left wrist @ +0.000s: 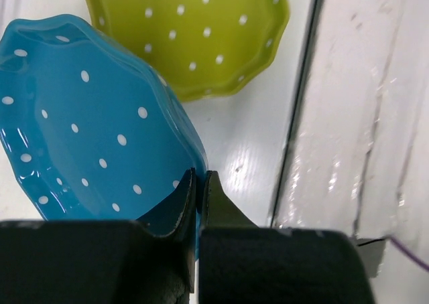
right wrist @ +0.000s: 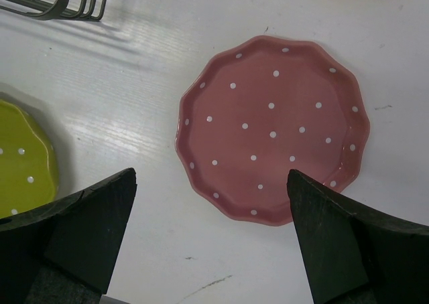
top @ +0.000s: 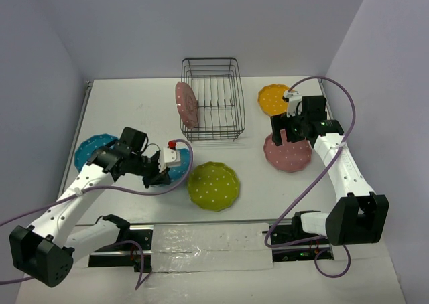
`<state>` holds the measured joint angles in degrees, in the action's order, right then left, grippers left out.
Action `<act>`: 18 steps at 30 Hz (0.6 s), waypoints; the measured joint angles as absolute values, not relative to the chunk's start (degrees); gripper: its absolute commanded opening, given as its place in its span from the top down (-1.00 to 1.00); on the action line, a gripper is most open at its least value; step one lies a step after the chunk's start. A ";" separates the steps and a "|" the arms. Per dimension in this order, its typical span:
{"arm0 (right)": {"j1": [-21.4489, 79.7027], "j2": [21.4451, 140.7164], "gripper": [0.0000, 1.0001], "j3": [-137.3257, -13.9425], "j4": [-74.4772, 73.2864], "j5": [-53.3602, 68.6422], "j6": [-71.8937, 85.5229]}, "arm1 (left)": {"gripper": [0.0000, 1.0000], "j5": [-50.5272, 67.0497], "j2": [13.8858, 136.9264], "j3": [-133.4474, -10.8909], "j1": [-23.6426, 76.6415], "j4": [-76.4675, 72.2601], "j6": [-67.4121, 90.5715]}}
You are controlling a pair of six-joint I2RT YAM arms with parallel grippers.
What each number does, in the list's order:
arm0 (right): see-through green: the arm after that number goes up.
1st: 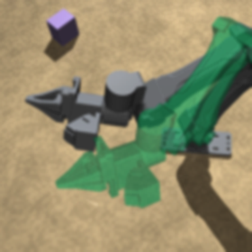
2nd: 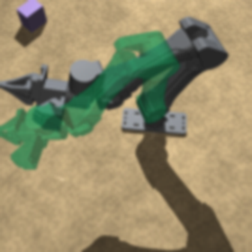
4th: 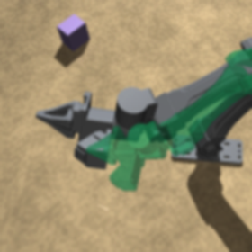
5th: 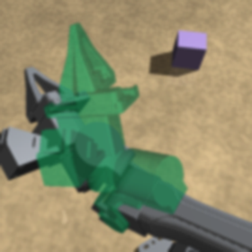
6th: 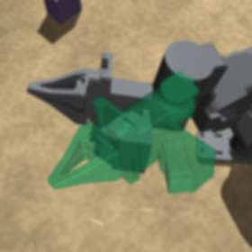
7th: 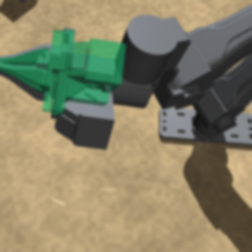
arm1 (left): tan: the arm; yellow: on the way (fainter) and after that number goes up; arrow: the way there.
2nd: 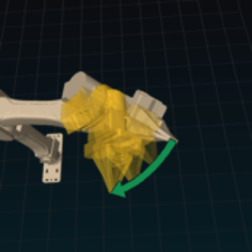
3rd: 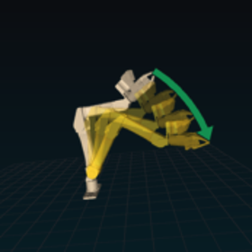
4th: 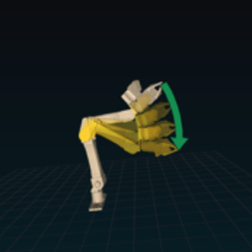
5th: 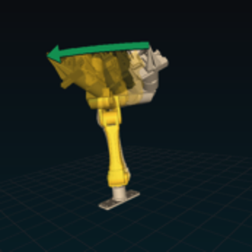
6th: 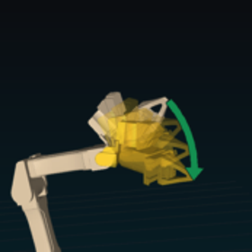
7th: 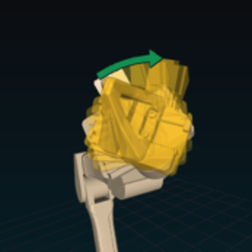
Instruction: Load the plates into the dish rack
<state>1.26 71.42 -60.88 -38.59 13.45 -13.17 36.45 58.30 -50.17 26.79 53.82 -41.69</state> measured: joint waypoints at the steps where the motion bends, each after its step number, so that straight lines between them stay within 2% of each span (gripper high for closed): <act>1: 1.26 71.42 -1.00 -60.90 -38.59 13.47 -13.17 | 1.00 37.47 58.54 -50.92 26.81 53.84 -40.58; 13: 1.26 71.50 -1.00 -60.90 -38.59 13.61 -13.17 | 1.00 50.41 62.41 -60.66 26.79 53.95 -26.89; 18: 1.26 71.50 -1.00 -60.90 -38.59 13.61 -13.17 | 1.00 55.29 63.83 -63.48 26.81 49.12 -16.84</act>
<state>1.26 71.50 -60.90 -38.59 13.61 -13.17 55.29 63.83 -63.48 26.81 49.12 -16.84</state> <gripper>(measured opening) 0.999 0.044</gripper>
